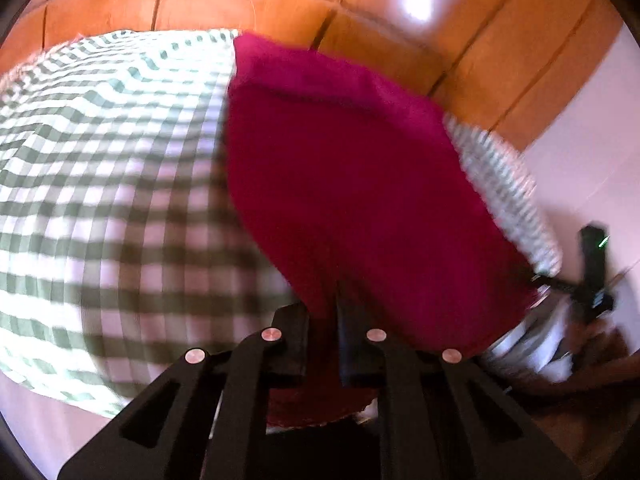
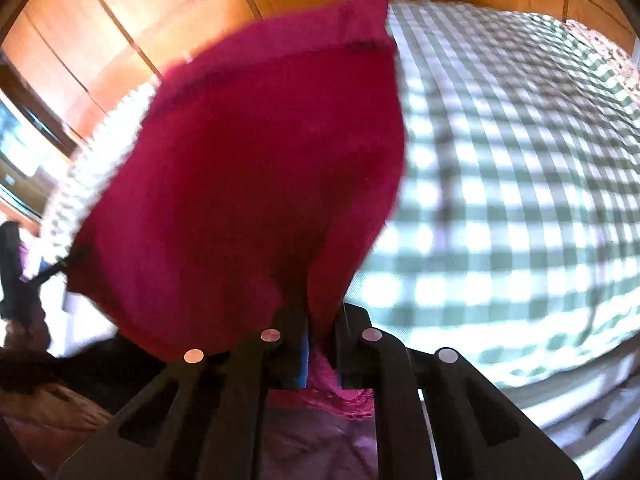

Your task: Fold small clothes

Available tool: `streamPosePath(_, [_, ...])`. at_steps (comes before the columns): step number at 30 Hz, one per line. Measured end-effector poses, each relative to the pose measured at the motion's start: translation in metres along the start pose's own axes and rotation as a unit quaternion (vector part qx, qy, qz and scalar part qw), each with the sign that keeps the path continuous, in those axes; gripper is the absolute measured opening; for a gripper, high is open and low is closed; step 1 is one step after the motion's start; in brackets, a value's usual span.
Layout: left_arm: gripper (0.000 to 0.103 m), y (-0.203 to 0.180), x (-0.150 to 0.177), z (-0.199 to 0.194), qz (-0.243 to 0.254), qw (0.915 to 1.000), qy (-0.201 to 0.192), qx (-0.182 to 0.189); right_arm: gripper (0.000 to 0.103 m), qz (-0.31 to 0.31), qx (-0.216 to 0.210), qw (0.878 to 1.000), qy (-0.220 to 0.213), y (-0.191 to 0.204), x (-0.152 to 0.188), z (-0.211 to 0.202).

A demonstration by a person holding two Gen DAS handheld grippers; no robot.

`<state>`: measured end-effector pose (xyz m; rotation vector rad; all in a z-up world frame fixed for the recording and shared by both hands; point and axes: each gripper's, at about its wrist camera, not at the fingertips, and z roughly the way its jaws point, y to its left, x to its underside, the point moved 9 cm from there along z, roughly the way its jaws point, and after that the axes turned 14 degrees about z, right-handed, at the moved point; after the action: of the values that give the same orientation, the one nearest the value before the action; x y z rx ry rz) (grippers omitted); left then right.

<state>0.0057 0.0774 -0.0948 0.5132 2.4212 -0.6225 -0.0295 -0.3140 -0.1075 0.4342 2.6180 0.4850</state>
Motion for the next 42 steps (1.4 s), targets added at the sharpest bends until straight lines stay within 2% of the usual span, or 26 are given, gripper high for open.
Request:
streamPosePath(2, [0.009, 0.005, -0.022, -0.007, -0.026, 0.9988, -0.031, 0.027, 0.008, 0.010, -0.030, 0.999, -0.017, 0.008, -0.018, -0.009])
streamPosePath(6, [0.009, 0.017, -0.072, 0.000, -0.038, 0.9964, -0.066, 0.036, 0.008, 0.030, -0.071, 0.996, -0.052, 0.025, -0.066, -0.009])
streamPosePath(11, [0.009, 0.042, -0.118, 0.037, -0.057, 0.9967, -0.057, 0.011, 0.008, 0.052, -0.056, 0.994, -0.075, 0.023, -0.135, 0.024])
streamPosePath(14, [0.010, 0.061, -0.141, 0.060, -0.070, 0.9962, -0.050, -0.015, 0.008, 0.061, -0.041, 0.994, -0.077, 0.013, -0.162, 0.041])
streamPosePath(15, [0.011, 0.068, -0.147, 0.069, -0.079, 0.9958, -0.045, -0.013, 0.008, 0.065, -0.036, 0.994, -0.078, 0.011, -0.168, 0.046])
streamPosePath(16, [0.017, 0.076, -0.152, 0.073, -0.088, 0.9951, -0.044, -0.012, 0.012, 0.070, -0.038, 0.994, -0.077, 0.008, -0.176, 0.051])
streamPosePath(17, [0.033, 0.083, -0.158, 0.077, -0.096, 0.9941, -0.045, -0.022, 0.015, 0.077, -0.043, 0.993, -0.076, 0.006, -0.183, 0.054])
streamPosePath(18, [0.045, 0.095, -0.159, 0.076, -0.108, 0.9922, -0.046, -0.042, 0.029, 0.086, -0.048, 0.992, -0.074, 0.006, -0.185, 0.055])
streamPosePath(19, [0.059, 0.105, -0.160, 0.073, -0.120, 0.9893, -0.056, -0.060, 0.053, 0.101, -0.063, 0.991, -0.068, 0.004, -0.189, 0.057])
streamPosePath(20, [0.062, 0.111, -0.161, 0.071, -0.126, 0.9881, -0.063, -0.061, 0.066, 0.112, -0.075, 0.989, -0.068, 0.005, -0.187, 0.054])
streamPosePath(21, [0.062, 0.117, -0.160, 0.069, -0.131, 0.9874, -0.065, -0.060, 0.087, 0.124, -0.080, 0.986, -0.076, 0.001, -0.188, 0.050])
streamPosePath(22, [0.063, 0.123, -0.155, 0.064, -0.137, 0.9862, -0.067, -0.062, 0.090, 0.136, -0.072, 0.983, -0.099, -0.007, -0.188, 0.041])
streamPosePath(23, [0.063, 0.127, -0.150, 0.061, -0.141, 0.9857, -0.069, -0.062, 0.090, 0.141, -0.072, 0.981, -0.111, -0.014, -0.186, 0.035])
streamPosePath(26, [0.063, 0.123, -0.122, 0.056, -0.128, 0.9893, -0.061, -0.037, 0.090, 0.156, -0.073, 0.980, -0.105, -0.032, -0.169, 0.025])
streamPosePath(31, [0.067, 0.095, -0.076, 0.063, -0.113, 0.9928, -0.039, 0.006, 0.089, 0.118, -0.041, 0.988, -0.091, -0.046, -0.127, 0.033])
streamPosePath(32, [0.067, 0.093, -0.071, 0.066, -0.110, 0.9933, -0.035, 0.002, 0.087, 0.101, -0.029, 0.990, -0.092, -0.043, -0.121, 0.039])
streamPosePath(34, [0.065, 0.089, -0.073, 0.071, -0.098, 0.9945, -0.036, -0.014, 0.073, 0.084, -0.017, 0.992, -0.097, -0.037, -0.121, 0.049])
streamPosePath(35, [0.054, 0.086, -0.075, 0.073, -0.094, 0.9947, -0.036, -0.016, 0.068, 0.077, -0.012, 0.992, -0.102, -0.034, -0.124, 0.055])
streamPosePath(36, [0.045, 0.085, -0.077, 0.075, -0.094, 0.9949, -0.035, -0.015, 0.056, 0.071, -0.005, 0.992, -0.106, -0.033, -0.126, 0.059])
streamPosePath(37, [0.031, 0.083, -0.080, 0.081, -0.094, 0.9952, -0.024, -0.013, 0.046, 0.065, 0.001, 0.992, -0.106, -0.030, -0.128, 0.065])
streamPosePath(38, [0.022, 0.082, -0.081, 0.083, -0.090, 0.9956, -0.017, -0.020, 0.041, 0.057, 0.007, 0.993, -0.103, -0.025, -0.130, 0.069])
streamPosePath(40, [0.015, 0.075, -0.080, 0.080, -0.066, 0.9972, -0.010, -0.033, 0.029, 0.044, 0.013, 0.994, -0.100, -0.018, -0.127, 0.067])
streamPosePath(42, [0.012, 0.071, -0.075, 0.075, -0.061, 0.9977, -0.011, -0.027, 0.024, 0.039, 0.014, 0.994, -0.098, -0.018, -0.124, 0.063])
